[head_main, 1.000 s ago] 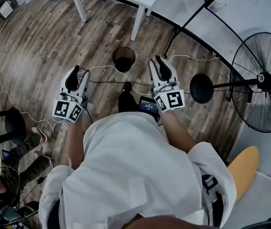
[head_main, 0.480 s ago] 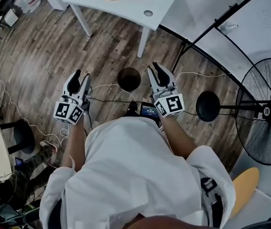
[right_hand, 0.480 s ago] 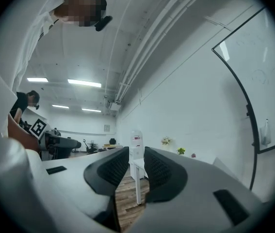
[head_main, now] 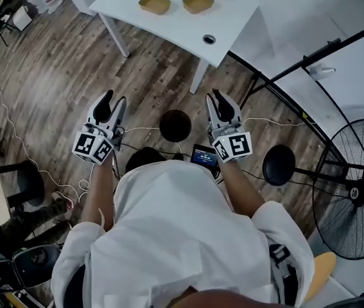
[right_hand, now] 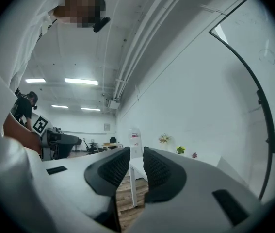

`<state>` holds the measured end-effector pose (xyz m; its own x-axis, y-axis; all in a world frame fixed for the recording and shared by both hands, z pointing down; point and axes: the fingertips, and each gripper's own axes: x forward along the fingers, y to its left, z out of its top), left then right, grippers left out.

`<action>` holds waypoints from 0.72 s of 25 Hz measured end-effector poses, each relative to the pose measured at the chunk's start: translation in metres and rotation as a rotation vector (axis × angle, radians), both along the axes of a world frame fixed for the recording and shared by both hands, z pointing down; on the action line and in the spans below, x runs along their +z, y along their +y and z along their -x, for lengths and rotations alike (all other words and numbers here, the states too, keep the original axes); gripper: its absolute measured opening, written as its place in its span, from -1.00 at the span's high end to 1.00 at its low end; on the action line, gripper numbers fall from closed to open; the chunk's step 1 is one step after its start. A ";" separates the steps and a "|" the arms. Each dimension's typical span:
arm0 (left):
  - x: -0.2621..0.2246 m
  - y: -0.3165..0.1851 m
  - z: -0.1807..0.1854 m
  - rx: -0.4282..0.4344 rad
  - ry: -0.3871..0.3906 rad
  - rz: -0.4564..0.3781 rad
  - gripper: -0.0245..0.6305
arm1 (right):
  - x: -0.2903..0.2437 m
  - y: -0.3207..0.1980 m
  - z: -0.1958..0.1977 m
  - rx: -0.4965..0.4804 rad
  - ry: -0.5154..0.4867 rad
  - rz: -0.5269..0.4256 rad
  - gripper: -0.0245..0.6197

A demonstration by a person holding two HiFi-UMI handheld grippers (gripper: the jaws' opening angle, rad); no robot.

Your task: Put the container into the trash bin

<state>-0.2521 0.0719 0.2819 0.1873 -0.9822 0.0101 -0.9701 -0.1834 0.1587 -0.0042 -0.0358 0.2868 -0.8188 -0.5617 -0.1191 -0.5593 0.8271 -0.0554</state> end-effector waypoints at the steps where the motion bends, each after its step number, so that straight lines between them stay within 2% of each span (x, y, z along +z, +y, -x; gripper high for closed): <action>1: 0.001 -0.008 0.003 -0.001 0.006 -0.001 0.33 | 0.001 -0.007 0.003 -0.004 0.002 0.001 0.60; 9: 0.012 -0.081 0.037 0.029 0.003 0.027 0.33 | 0.005 -0.069 0.021 0.013 0.013 0.005 0.61; 18: 0.022 -0.222 0.122 0.097 0.033 0.062 0.33 | 0.010 -0.177 0.062 0.127 0.060 0.036 0.61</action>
